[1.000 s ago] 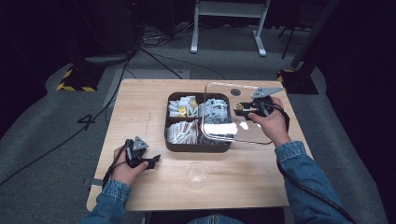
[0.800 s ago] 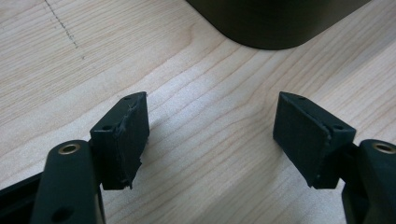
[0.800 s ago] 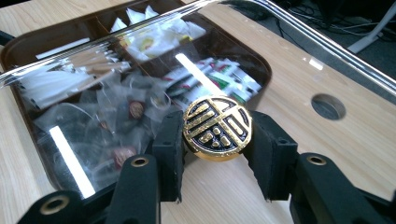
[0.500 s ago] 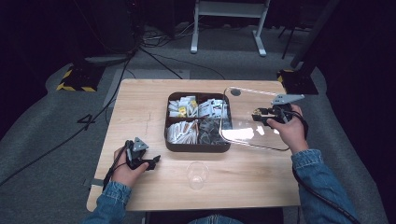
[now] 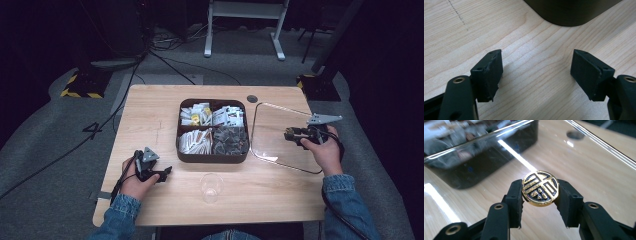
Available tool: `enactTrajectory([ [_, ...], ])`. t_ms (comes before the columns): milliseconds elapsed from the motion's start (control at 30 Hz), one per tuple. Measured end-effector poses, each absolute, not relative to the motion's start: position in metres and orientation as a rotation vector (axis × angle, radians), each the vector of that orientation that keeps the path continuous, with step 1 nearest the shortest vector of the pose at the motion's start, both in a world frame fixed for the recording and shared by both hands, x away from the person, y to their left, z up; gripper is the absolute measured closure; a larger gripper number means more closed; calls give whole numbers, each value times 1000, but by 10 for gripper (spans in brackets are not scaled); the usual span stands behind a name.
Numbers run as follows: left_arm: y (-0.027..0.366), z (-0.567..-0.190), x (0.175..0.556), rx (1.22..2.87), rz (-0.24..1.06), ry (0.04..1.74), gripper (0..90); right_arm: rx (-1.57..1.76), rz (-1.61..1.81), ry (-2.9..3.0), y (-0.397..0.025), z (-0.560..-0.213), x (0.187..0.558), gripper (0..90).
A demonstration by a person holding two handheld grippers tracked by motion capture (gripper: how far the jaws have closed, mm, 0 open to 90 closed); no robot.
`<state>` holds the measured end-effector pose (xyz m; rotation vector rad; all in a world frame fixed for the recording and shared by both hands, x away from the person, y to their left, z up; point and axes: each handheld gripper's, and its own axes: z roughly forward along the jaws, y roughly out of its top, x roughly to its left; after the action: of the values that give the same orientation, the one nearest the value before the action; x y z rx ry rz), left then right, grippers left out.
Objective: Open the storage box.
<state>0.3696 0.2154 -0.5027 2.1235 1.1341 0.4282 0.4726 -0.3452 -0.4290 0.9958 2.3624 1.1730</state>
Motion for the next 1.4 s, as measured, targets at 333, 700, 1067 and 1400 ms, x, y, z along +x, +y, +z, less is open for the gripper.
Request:
enactTrajectory([
  [333,215,-503,370,2125,430,1126,257,1090,1102,2381,-358,-458,480,587],
  [700,215,-503,370,2125,429,1125,254,1107,1051,2411,-355,-474,482,587],
  [1067,215,-503,371,2129,430,1115,247,1143,1099,2404,-353,-482,481,586],
  [1400,215,-503,371,2128,433,1114,242,1117,1044,2415,-348,-488,481,585],
])
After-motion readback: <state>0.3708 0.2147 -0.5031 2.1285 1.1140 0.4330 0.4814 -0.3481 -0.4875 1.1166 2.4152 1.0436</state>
